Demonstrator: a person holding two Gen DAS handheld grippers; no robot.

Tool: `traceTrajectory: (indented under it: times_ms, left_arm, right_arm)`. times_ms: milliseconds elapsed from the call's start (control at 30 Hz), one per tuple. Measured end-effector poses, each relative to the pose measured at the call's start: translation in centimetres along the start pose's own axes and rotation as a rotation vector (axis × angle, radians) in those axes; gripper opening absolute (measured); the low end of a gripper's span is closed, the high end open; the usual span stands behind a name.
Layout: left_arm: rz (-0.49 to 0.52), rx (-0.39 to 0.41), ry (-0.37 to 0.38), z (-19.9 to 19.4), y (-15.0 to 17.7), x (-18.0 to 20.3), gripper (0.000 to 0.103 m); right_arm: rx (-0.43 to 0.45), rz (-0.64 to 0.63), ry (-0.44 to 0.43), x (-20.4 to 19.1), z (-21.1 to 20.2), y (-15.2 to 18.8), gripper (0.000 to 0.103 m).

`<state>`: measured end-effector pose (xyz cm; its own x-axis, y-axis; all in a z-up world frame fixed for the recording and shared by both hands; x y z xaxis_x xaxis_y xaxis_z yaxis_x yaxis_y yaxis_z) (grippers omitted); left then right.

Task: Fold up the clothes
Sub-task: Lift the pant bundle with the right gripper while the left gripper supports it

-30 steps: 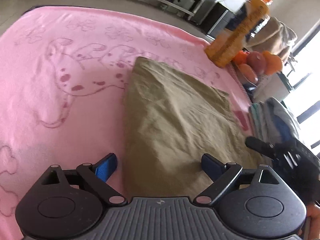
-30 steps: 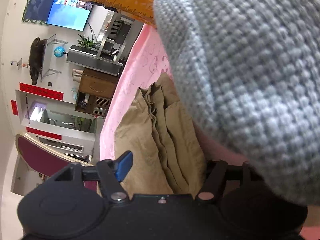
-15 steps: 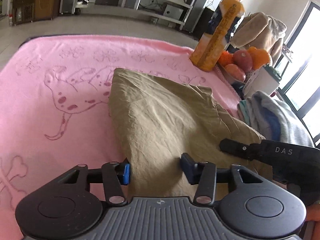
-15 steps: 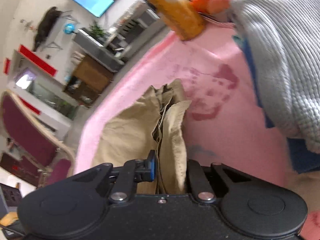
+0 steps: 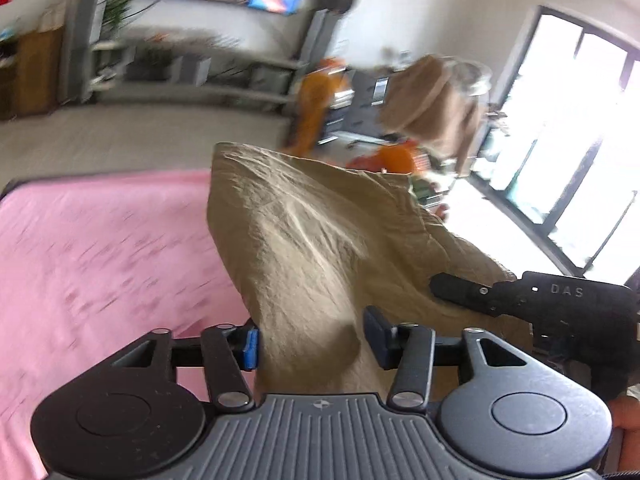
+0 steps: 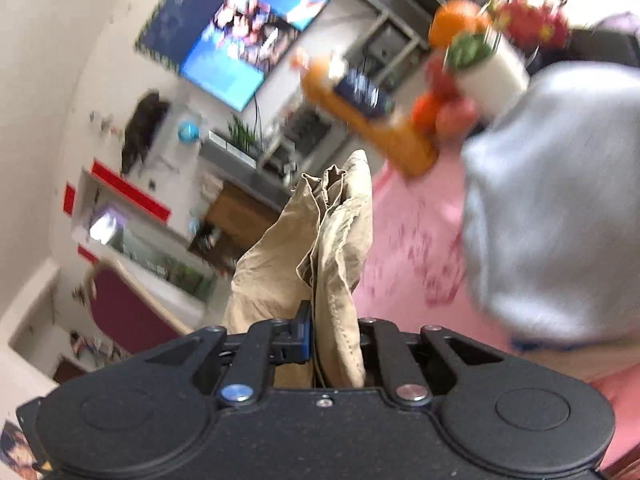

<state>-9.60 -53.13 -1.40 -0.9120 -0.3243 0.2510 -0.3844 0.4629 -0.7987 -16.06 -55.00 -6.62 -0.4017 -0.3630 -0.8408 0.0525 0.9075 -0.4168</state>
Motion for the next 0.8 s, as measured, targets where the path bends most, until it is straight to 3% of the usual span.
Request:
traceTrajectory:
  times_ms: [167,300,400,467,533,567,633,700,733,800]
  left_arm:
    - [0.078,0.021,0.100,3.3,-3.4,6.3,0.054]
    - [0.097,-0.030,0.135,8.2,-3.9,9.5,0.054]
    - [0.080,-0.125,0.101,13.6,-2.7,9.4,0.054]
    - [0.064,-0.227,0.041,18.0,-0.9,8.0,0.054]
    - [0.062,-0.285,-0.029,20.8,0.6,6.6,0.068]
    - [0.058,-0.273,-0.040,21.2,0.9,6.1,0.073]
    - [0.043,-0.255,-0.025,20.9,0.9,5.7,0.074]
    - [0.049,-0.231,-0.015,20.4,0.2,5.4,0.070]
    - [0.059,-0.208,-0.013,19.7,-0.2,5.4,0.068]
    - [0.083,-0.129,0.008,17.5,-1.3,5.5,0.069]
  right_arm:
    - [0.112,0.021,0.023,1.7,-5.7,-7.0,0.012]
    - [0.170,0.070,0.068,5.1,-7.8,-11.3,0.012]
    - [0.167,0.160,0.116,9.3,-6.7,-13.5,0.012]
    - [0.158,0.216,0.167,12.7,-5.4,-14.6,0.012]
    - [0.131,0.265,0.256,16.8,-3.6,-14.7,0.013]
    - [0.119,0.284,0.286,18.4,-3.0,-14.6,0.015]
    - [0.117,0.305,0.246,19.1,-3.2,-14.5,0.018]
    - [0.105,0.264,0.232,18.9,-3.6,-14.5,0.027]
    - [0.101,0.235,0.235,18.5,-3.9,-14.5,0.037]
    - [0.108,0.175,0.233,17.4,-5.1,-14.9,0.050]
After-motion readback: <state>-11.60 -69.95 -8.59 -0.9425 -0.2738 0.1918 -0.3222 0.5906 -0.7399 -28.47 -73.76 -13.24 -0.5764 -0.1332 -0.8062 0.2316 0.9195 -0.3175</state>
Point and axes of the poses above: each gripper's, at about its wrist camera, not at the fingertips, and z roughly the way its jaws point, x to its right, y to its underside, the point moved 10 cm from there along z, roughly the way its jaws point, and after that the axes turned 5 degrees about z, right-handed, at the moved point
